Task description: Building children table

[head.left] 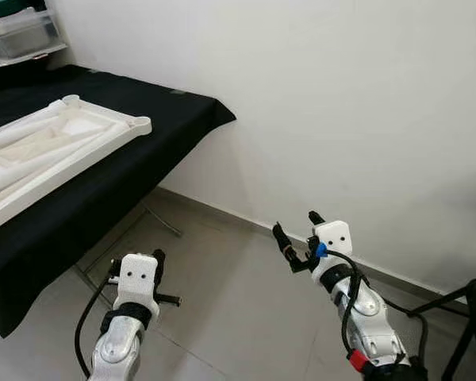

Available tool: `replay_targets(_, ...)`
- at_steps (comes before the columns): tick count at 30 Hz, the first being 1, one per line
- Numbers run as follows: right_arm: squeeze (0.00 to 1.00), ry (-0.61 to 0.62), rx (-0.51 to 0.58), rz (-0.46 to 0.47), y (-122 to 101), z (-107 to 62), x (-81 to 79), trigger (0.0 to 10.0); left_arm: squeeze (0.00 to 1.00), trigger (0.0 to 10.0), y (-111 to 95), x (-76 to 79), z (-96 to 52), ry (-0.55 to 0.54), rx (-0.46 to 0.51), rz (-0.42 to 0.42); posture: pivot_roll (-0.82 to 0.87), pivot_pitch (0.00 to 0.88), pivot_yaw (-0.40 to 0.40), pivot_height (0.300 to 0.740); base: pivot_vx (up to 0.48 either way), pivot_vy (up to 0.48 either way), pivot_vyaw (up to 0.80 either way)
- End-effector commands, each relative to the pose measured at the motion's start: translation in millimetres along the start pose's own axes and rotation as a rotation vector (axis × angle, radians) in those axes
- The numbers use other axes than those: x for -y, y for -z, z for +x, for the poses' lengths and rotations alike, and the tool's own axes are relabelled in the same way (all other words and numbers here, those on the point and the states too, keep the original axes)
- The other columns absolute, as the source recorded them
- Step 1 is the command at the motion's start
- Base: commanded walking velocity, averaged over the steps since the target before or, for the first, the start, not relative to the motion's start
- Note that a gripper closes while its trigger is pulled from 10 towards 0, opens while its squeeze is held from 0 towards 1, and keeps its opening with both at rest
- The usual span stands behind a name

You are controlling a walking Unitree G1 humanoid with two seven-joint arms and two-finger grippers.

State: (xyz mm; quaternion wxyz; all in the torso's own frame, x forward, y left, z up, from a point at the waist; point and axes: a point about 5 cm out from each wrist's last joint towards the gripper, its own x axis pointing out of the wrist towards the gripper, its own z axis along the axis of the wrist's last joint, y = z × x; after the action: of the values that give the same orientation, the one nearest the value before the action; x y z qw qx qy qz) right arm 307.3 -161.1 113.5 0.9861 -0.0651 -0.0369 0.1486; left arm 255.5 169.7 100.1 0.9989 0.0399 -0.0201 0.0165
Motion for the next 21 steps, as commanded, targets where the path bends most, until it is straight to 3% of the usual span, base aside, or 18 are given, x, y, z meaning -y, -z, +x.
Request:
replay_targets(1,1.00,-0.024,-0.002,0.010,-1.3,-0.2,-5.2,10.0,0.00,10.0,0.1,-4.2,-1.9,-0.034,-0.019,0.001,-0.06,0.109,-0.005,0.740,0.000,0.000,0.00)
replay_targets(2,0.71,-0.028,0.000,0.018,-2.0,-0.3,-5.9,10.0,0.00,10.0,-1.8,-4.7,-3.1,-0.046,-0.015,0.022,-0.06,0.115,0.001,0.740,0.000,0.000,0.00)
replay_targets(3,0.36,-0.031,0.000,0.027,-2.2,0.1,-6.2,10.0,0.00,10.0,-3.7,-5.5,-4.1,-0.059,-0.008,0.049,-0.05,0.116,0.003,0.740,0.000,0.000,0.00)
replay_targets(5,0.36,-0.032,-0.001,0.035,-2.7,0.2,-6.1,10.0,0.00,10.0,-6.1,-5.9,-5.0,-0.069,-0.001,0.073,-0.05,0.116,0.006,0.740,0.000,0.000,0.00)
replay_targets(6,0.00,-0.041,0.000,0.037,-4.0,1.4,-6.7,10.0,0.00,10.0,-9.4,-6.6,-5.4,-0.080,0.013,0.104,-0.05,0.114,0.009,0.740,0.000,0.000,0.00)
replay_targets(12,0.00,-0.140,0.042,0.013,-14.6,5.0,-12.4,10.0,0.00,10.0,-19.6,-5.5,-3.9,-0.093,0.041,0.165,-0.04,0.110,0.014,0.740,0.000,0.000,0.47)
replay_targets(17,0.00,-0.218,0.058,-0.020,-17.0,9.3,-25.4,10.0,0.00,10.0,-20.3,2.0,4.2,-0.029,-0.001,0.049,-0.03,0.102,0.019,0.740,0.000,0.000,0.80)
replay_targets(21,0.00,-0.236,0.064,-0.031,-17.5,10.0,-28.4,10.0,0.00,10.0,-17.3,5.1,5.6,-0.004,-0.018,0.036,-0.03,0.099,0.022,0.740,0.000,0.000,0.80)
